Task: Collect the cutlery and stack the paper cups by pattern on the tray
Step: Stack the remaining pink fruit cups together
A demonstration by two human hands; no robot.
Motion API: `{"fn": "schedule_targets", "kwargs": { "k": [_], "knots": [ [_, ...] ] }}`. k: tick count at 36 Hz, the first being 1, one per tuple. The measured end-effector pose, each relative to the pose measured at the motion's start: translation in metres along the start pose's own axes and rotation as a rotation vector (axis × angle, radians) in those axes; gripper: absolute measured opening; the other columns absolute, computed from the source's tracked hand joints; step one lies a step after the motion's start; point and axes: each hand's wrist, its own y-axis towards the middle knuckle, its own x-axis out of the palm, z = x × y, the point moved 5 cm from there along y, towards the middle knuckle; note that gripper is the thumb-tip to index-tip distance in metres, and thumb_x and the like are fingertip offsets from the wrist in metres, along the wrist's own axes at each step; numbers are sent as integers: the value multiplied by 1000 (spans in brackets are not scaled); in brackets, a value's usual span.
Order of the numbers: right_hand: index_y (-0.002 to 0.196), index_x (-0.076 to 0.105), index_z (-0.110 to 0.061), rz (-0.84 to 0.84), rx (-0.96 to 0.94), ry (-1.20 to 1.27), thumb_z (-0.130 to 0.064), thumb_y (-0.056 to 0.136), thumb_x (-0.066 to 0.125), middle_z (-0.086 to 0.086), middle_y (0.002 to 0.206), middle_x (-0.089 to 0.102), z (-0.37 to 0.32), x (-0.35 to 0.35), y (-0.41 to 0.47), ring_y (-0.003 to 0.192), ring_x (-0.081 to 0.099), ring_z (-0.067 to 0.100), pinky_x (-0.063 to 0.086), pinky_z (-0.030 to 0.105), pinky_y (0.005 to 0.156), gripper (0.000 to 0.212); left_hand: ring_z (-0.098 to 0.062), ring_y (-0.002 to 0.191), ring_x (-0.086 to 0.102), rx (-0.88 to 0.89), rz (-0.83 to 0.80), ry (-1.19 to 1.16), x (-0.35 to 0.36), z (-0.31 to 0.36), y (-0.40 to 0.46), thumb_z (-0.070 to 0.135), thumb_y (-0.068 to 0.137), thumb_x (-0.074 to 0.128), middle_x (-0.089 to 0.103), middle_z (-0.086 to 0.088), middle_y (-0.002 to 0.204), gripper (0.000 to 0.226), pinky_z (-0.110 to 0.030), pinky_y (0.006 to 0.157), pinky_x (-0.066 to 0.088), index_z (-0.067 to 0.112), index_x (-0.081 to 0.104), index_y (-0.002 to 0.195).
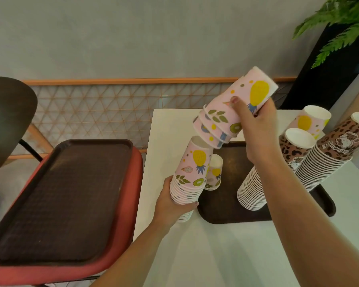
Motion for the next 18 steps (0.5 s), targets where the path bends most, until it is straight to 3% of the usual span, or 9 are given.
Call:
{"fn": "schedule_targets", "kwargs": {
  "k": [2, 6, 10, 12, 18],
  "knots": [
    [108, 52, -14, 68, -60, -16, -26, 81, 69, -9, 101, 66, -7, -6, 6, 94, 65, 6, 54, 28, 79, 34, 14, 90, 57, -7, 11, -3, -1, -2, 0, 8, 57, 88, 59, 21, 104, 77, -5, 66, 48, 37, 43, 112],
    [105, 45, -20, 124, -150, -132, -39, 75, 69, -15, 100, 62, -10, -9, 13, 96, 63, 6, 55, 33, 82, 43, 1, 98, 59, -17, 46, -30, -6, -6, 1, 9, 57, 88, 60, 17, 108, 77, -13, 74, 49, 36, 44, 114],
    [115, 44, -6, 115, -178, -294, -28, 81, 70, -10, 102, 57, 13, -3, 9, 91, 57, 3, 46, 6, 73, 48, -6, 102, 58, -1, 56, -29, -10, -5, 4, 9, 57, 88, 60, 13, 110, 80, -21, 82, 50, 30, 44, 119],
    [117, 44, -2, 86, -160, -344, -26, 81, 71, -2, 107, 58, 32, 1, 4, 96, 57, 8, 42, 0, 68, 50, -5, 101, 59, 3, 62, -34, -11, -4, 5, 8, 57, 87, 60, 13, 109, 79, -21, 81, 50, 30, 44, 118],
    [125, 42, -5, 5, -91, -461, -27, 79, 71, 9, 119, 58, 87, 8, -12, 106, 58, 19, 43, 16, 76, 59, -5, 101, 59, -13, 85, -81, -13, -2, 8, 6, 57, 87, 62, 13, 109, 78, -22, 81, 49, 26, 45, 120]
  ]
}}
